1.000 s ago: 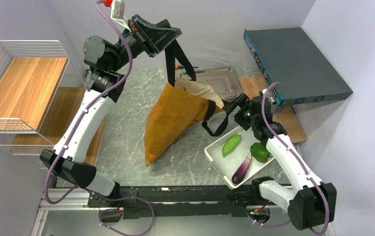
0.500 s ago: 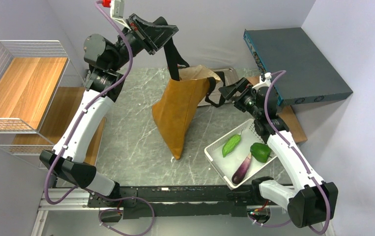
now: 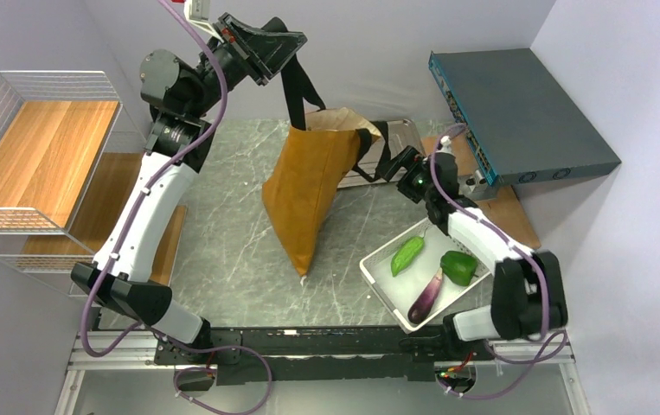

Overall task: Place the food into the grocery bag and tie it
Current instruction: Tie the grocery bag at the center of the board.

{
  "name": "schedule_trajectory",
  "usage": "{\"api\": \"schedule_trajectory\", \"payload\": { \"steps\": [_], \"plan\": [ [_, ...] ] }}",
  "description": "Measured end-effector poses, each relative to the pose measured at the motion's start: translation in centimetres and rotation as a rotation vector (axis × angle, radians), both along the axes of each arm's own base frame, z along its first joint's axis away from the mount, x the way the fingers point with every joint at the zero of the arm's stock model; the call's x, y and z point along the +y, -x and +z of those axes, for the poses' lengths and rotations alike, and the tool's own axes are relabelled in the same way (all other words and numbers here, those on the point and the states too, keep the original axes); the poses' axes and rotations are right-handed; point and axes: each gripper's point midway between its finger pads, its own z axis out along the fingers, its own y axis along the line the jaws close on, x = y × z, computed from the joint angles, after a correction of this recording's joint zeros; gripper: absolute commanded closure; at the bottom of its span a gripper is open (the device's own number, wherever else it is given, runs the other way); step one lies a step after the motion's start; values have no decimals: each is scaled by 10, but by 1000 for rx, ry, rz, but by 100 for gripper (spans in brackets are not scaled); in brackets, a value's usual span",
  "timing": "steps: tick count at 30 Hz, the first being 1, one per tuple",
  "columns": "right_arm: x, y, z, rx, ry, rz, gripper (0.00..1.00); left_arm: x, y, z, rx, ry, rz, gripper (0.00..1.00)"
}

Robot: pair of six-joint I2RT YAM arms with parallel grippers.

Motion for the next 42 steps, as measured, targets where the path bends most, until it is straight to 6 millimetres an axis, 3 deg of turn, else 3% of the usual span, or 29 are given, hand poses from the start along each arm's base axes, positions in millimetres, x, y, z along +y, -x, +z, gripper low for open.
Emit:
{"api": "schedule_trajectory", "payload": {
  "steps": [5, 8, 10, 12, 13, 19, 23, 27, 34, 38, 42],
  "plan": [
    [8, -23, -63, 113, -7, 3, 10, -2, -9, 0, 18, 5, 6, 100],
    [16, -32, -89, 164, -8, 0, 23, -3, -12, 2, 22, 6, 5, 100],
    [23, -39, -94, 168, -6, 3, 64, -4, -14, 4, 24, 7, 6, 100],
    [32, -46, -92, 148, -10, 16, 94, -4, -15, 5, 28, 9, 4, 100],
    [35, -48, -89, 137, -19, 17, 100, -4, -15, 5, 33, 8, 4, 100],
    [43, -47, -69, 82, -23, 25, 100, -1, -17, 7, 31, 8, 10, 100],
    [39, -42, -28, -14, -4, 34, 100, 4, -20, 7, 34, 8, 17, 100],
    [36, -32, 29, -129, 33, 70, 100, 8, -22, 6, 30, 1, 20, 100],
    [53, -4, 154, -389, 70, 264, 100, 13, -13, 1, 12, -34, -33, 100],
    [67, 19, 210, -499, 29, 381, 100, 14, 8, -10, 5, -64, -104, 100],
    [87, 39, 245, -535, -64, 500, 100, 14, 39, -10, -43, -80, -197, 100]
  ]
}}
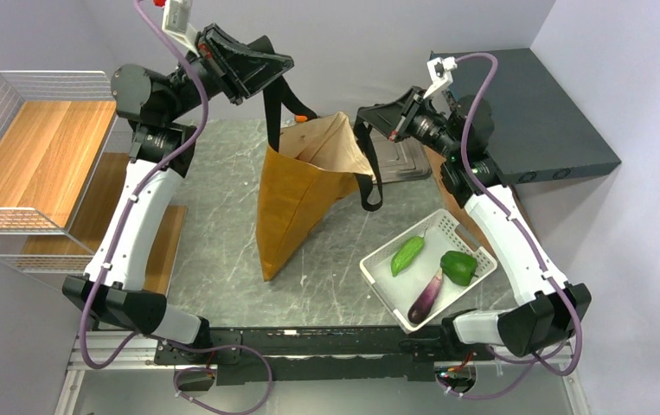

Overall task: Place the food into the grocery bag and tie it
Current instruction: Tie the grocery bag at the center of the board.

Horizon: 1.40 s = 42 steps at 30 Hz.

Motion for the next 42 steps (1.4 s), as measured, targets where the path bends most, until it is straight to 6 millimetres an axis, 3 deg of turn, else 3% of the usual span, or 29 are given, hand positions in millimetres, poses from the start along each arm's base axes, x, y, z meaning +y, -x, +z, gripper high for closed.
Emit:
{"api": "schedule_trajectory", "payload": {
  "steps": [8, 12, 17, 22, 30, 36, 42],
  "plan": [
    [50, 30, 58, 6, -119, 247, 100, -1, 46, 8, -35, 17, -212, 100],
    [68, 46, 85, -22, -173, 326, 100, -3, 52, 3, -17, 14, -293, 100],
    [78, 60, 105, -33, -251, 387, 100, -6, 62, -2, 0, -6, -357, 100],
    [84, 61, 110, -11, -299, 417, 100, -15, 67, -10, 4, 3, -372, 100],
    [100, 65, 95, 62, -298, 487, 100, -46, 57, -19, 39, 22, -323, 100],
    [117, 75, 85, 114, -305, 603, 100, -49, 32, -16, 74, 72, -213, 100],
    [123, 88, 88, 136, -346, 724, 100, -50, 11, -21, 116, 104, -141, 99]
  ]
}}
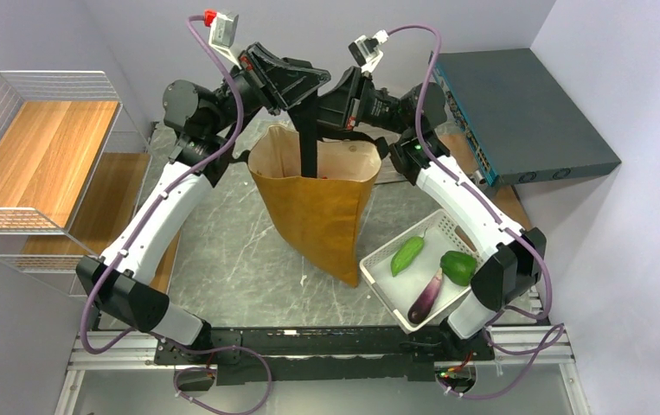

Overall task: Place the food into the grocery bag and tie it
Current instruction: Tie the grocery bag at the center of the board.

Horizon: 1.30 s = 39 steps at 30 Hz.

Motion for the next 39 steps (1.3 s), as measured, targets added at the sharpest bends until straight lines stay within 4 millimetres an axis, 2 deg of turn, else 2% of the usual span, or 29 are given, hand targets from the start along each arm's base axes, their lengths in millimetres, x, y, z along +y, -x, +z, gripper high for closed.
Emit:
{"api": "schedule_trajectory", "payload": {
  "steps": [3, 6, 9, 13, 14, 16, 17, 22, 29, 30, 31, 33, 37, 39],
  "plan": [
    [0, 2, 2, 7, -23, 36, 100, 0, -12, -4, 24, 13, 53, 87],
    [-1, 1, 4, 18, -48, 68, 100, 1, -25, -8, 43, 34, 112, 83],
    [-2, 3, 5, 34, -73, 101, 100, 5, -37, -13, 76, 60, 167, 71],
    [-9, -1, 9, 58, -125, 134, 100, 10, -47, -18, 114, 89, 231, 71],
    [-9, -2, 9, 66, -135, 140, 100, 10, -48, -17, 112, 94, 243, 68],
    [-11, -8, 11, 85, -167, 151, 100, 9, -51, -16, 108, 102, 271, 55],
    [-12, -10, 11, 96, -181, 157, 100, 8, -52, -17, 107, 102, 283, 52],
    [-16, -10, 16, 123, -227, 191, 100, 6, -59, -18, 130, 108, 336, 45],
    [-23, -17, 19, 169, -343, 197, 100, -8, -53, 5, 79, 91, 329, 31],
    [-23, -19, 19, 176, -355, 198, 100, -10, -53, 7, 73, 84, 327, 18],
    [-23, -20, 19, 181, -364, 198, 100, -11, -53, 8, 74, 77, 325, 10],
    [-23, -23, 19, 194, -379, 199, 100, -13, -56, 8, 83, 44, 328, 1],
    [-24, -26, 20, 215, -396, 198, 100, -19, -62, 9, 107, -43, 351, 1],
    [-24, -26, 20, 217, -399, 203, 100, -17, -65, 3, 123, -95, 381, 1]
  ]
}}
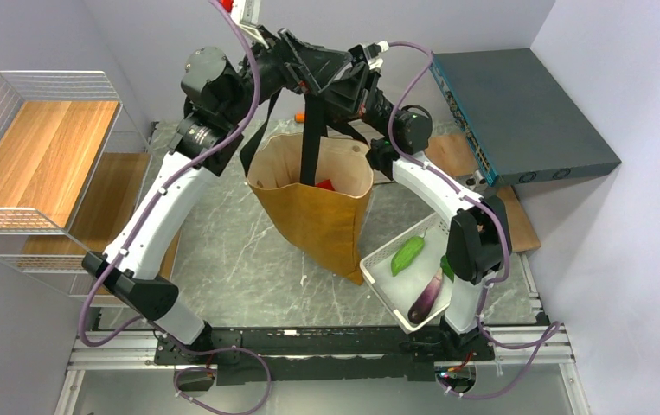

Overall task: Place the food into the grocery bag and tie it
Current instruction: Tie the grocery bag at the center of the board.

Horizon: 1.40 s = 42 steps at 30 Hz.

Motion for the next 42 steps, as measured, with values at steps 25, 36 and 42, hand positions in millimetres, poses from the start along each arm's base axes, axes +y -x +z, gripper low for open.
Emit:
{"api": "schedule_trajectory", "payload": {
  "steps": [25, 36, 42],
  "plan": [
    [-5, -1, 3, 13, -31, 16, 100, 47, 13, -17, 78, -60, 41, 26],
    [-3, -8, -12, -39, 85, -28, 100, 62, 37, -8, 38, -37, 17, 36],
    [-4, -17, -23, -64, 234, -87, 100, 58, 40, 2, 8, -7, -20, 38]
  ]
}}
